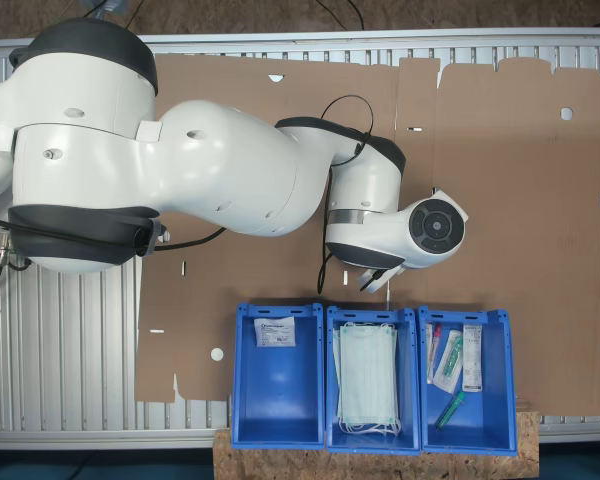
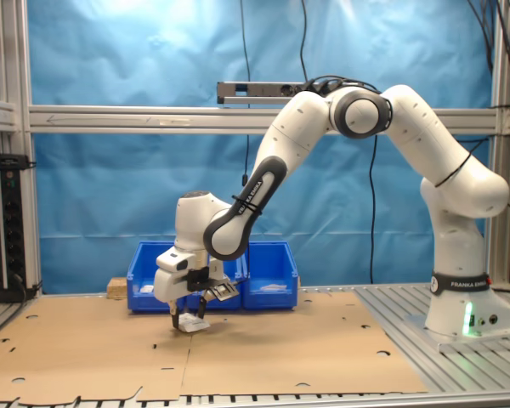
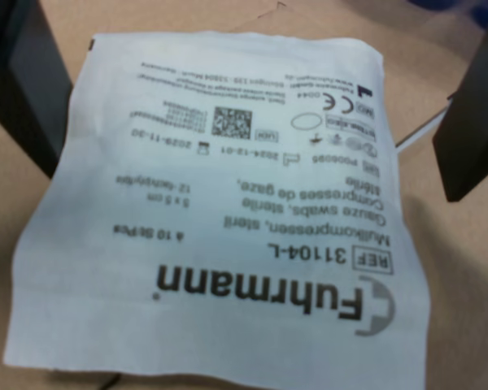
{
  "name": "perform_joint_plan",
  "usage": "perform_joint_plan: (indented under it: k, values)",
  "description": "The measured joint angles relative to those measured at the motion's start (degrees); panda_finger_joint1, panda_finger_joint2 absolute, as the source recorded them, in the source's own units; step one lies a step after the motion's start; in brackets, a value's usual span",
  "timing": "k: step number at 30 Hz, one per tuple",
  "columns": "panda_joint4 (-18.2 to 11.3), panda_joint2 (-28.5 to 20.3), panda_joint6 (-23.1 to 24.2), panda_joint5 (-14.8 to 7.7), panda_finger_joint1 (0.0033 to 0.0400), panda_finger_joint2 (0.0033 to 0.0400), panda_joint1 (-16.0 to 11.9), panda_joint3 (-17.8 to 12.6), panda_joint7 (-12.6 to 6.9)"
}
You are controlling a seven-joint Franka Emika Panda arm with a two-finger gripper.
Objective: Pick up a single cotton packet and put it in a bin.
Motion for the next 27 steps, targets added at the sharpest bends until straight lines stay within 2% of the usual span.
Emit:
perform_joint_plan:
  k: [27]
  values:
    - [0.0, 0.0, 0.0, 0.0, 0.04, 0.04, -0.3, 1.4, -0.18]
